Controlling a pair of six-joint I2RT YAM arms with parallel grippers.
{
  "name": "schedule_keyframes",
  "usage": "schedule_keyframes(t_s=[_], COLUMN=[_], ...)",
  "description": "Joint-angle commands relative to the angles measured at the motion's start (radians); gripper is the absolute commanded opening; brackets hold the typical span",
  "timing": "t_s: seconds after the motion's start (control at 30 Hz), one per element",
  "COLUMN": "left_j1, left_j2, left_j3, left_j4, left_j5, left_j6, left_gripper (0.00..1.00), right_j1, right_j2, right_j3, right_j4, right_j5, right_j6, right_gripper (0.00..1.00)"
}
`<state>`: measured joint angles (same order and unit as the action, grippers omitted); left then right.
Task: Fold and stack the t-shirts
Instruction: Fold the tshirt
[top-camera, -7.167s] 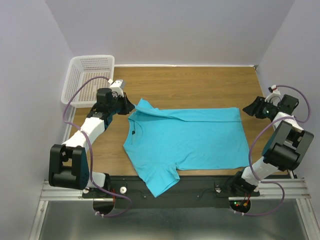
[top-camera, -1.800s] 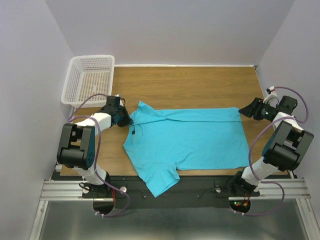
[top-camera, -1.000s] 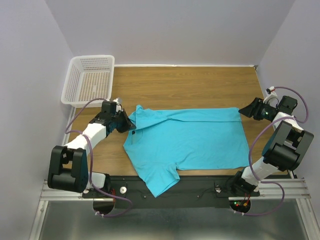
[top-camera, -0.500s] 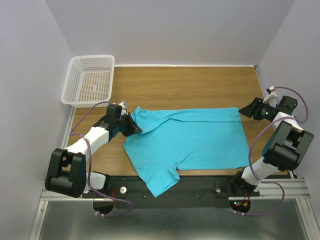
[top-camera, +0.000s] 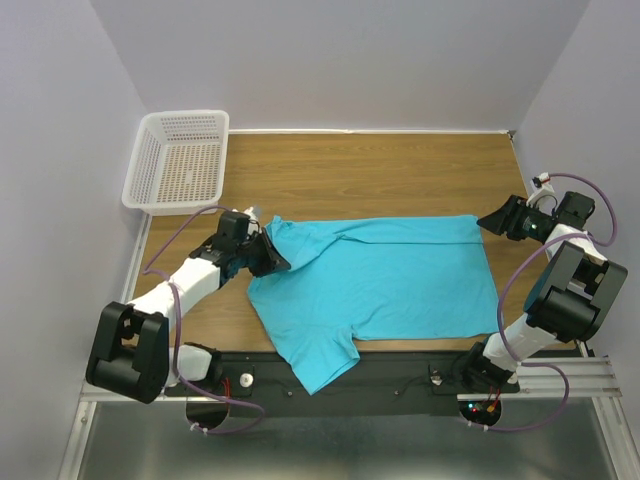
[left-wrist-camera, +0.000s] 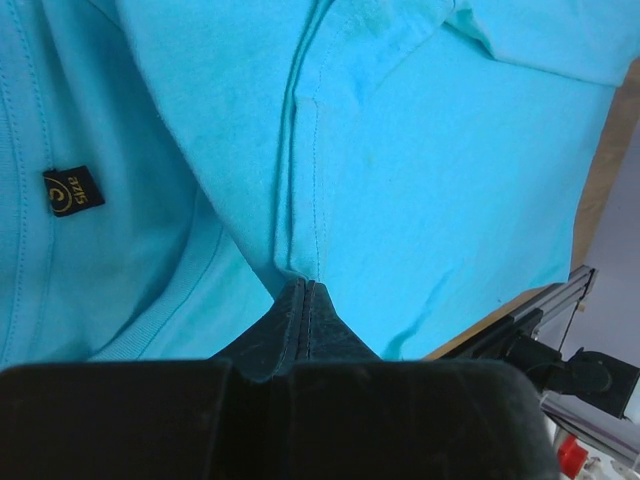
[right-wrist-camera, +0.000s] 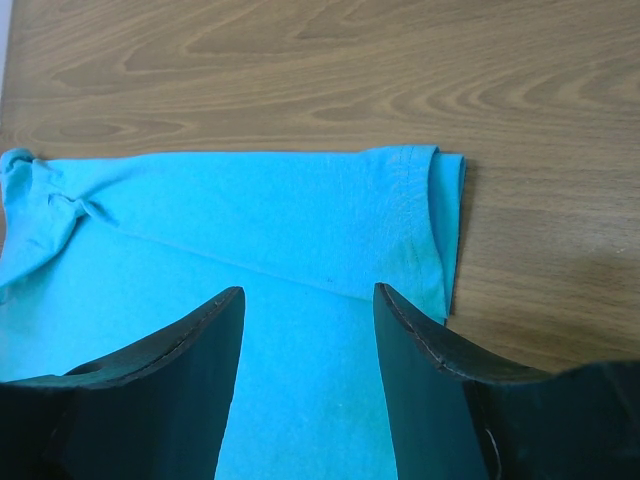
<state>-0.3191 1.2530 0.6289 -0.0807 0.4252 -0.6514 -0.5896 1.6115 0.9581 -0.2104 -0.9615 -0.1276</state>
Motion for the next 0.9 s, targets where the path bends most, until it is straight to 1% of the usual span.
schedule_keyframes(t_s=[0.0, 0.43, 0.7, 0.8, 0.87], left_j1=[-0.017, -0.090, -0.092, -0.092, -0.092], left_j2=[-0.041, 0.000, 0.013, 0.013, 0.011], left_j3=[-0.009, -0.003, -0.008, -0.008, -0.006], left_j4=[0.016, 0.064, 0.064, 0.064, 0.064], left_j5=[0.032, 0.023, -0.023, -0.020, -0.011], left_j6=[-0.011, -0.059, -0.048, -0.044, -0.039], left_gripper=[0.00, 0.00, 0.00, 0.03, 0.10], right_j1=[-0.007, -0.007, -0.007, -0.007, -0.007], right_j2=[-0.004, -0.001, -0.001, 0.001, -0.001], right_j3=[0.018, 0.019, 0.019, 0.019, 0.019], right_j4=[0.003, 0.002, 0.002, 0.000, -0.001], right_j5=[-0.020, -0.020, -0.020, -0.020, -0.020], right_j6=[-0.014, -0.015, -0.017, -0.017, -0.017], right_gripper=[0.60, 0.60, 0.60, 0.60, 0.60])
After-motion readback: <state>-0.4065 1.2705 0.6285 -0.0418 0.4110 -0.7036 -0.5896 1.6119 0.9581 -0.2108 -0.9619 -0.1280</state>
